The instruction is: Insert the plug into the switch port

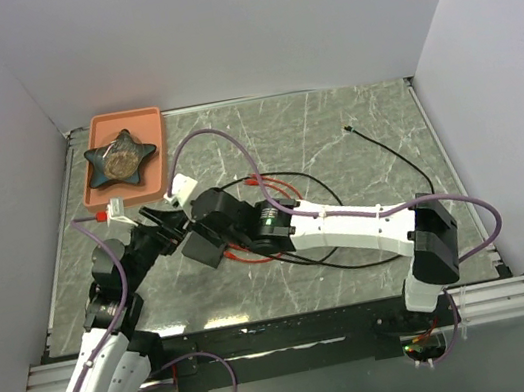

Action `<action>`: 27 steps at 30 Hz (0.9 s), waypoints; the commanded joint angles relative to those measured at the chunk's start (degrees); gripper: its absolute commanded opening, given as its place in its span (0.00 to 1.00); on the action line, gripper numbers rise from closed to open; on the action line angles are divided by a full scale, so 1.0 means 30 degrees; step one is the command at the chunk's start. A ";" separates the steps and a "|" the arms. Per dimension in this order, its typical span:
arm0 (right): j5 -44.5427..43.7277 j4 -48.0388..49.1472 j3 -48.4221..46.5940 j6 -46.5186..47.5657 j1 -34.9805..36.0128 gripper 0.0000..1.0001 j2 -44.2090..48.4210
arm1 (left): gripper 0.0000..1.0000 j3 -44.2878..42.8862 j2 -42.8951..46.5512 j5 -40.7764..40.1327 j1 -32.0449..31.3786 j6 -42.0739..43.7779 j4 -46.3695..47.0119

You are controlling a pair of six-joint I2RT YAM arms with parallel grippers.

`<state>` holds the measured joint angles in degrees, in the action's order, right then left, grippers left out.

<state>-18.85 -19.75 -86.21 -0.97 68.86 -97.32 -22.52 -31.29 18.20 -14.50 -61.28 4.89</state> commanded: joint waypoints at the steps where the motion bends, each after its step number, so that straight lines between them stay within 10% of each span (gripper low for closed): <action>1: -0.0777 0.0694 0.0201 0.0061 -0.0159 0.00 0.1003 | 0.86 -0.0665 0.0000 -0.0819 -0.0059 0.0414 -0.1011; 19: 0.2033 0.0870 1.0393 -0.1872 -0.7014 0.00 0.7184 | 0.92 -0.0139 -0.2254 -0.3251 0.0000 0.2084 -0.0867; 27: 0.2796 0.0314 1.0107 -0.1405 -0.7221 0.00 0.5987 | 0.93 0.0213 -0.3748 -0.4452 0.0000 0.3314 -0.0398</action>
<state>-12.47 -18.81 -53.89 -4.86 47.20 -77.67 -22.28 -41.10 7.68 -14.50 -54.46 1.04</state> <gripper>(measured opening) 0.148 0.922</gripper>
